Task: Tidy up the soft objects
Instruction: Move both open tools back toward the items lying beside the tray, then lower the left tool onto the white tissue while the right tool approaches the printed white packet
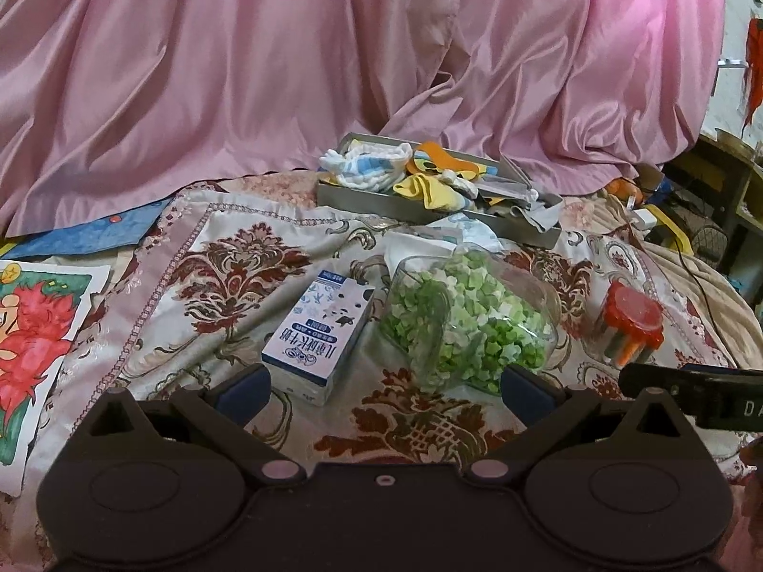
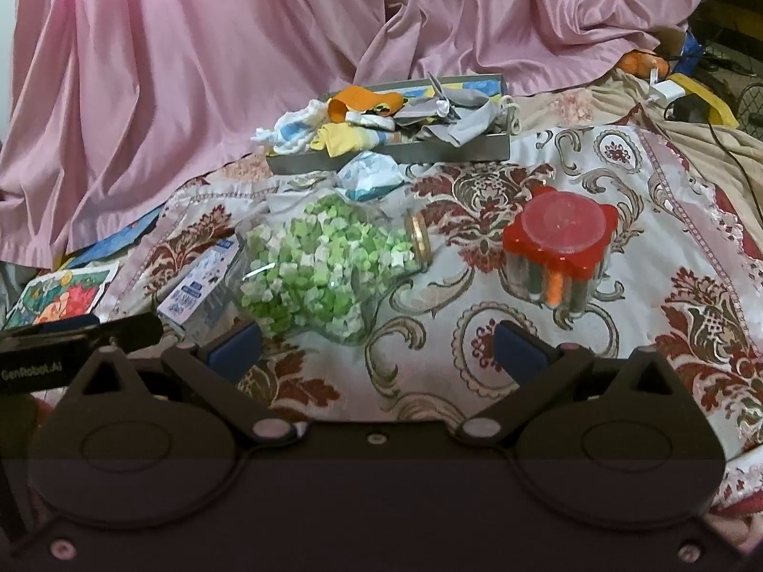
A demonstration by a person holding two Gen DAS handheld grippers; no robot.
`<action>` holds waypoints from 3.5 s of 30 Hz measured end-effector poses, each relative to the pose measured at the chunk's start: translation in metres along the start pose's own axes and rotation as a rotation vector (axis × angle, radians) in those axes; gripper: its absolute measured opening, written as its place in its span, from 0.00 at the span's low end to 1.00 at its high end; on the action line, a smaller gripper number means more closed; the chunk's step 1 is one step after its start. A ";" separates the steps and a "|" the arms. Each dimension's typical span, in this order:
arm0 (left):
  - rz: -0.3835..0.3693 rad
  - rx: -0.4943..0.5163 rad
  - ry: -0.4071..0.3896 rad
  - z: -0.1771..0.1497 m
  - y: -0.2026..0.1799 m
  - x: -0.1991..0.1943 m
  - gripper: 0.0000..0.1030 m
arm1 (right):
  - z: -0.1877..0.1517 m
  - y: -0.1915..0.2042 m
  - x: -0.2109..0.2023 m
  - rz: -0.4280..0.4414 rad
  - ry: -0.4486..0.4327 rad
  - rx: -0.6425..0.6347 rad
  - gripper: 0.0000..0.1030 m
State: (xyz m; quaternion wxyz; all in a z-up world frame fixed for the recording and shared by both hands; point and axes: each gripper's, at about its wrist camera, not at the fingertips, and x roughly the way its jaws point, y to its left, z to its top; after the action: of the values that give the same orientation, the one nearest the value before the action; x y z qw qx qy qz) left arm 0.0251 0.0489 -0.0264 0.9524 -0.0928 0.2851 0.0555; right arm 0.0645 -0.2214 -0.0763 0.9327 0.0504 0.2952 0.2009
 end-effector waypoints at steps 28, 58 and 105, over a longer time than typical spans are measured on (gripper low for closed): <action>0.009 -0.164 -0.072 0.033 0.009 0.043 0.99 | 0.032 -0.002 0.062 0.043 -0.121 -0.026 1.00; -0.173 -0.339 0.062 0.089 0.043 0.158 0.99 | 0.060 -0.005 0.136 0.028 -0.167 -0.065 1.00; -0.375 -0.183 0.268 0.099 0.056 0.240 0.28 | 0.144 0.013 0.275 0.128 0.097 -0.258 0.74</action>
State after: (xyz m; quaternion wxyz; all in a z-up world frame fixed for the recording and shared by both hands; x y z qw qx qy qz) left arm 0.2681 0.1372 -0.0860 0.8874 -0.2364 0.3804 -0.1092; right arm 0.3471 -0.0947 -0.1007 0.9014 -0.0611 0.3077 0.2986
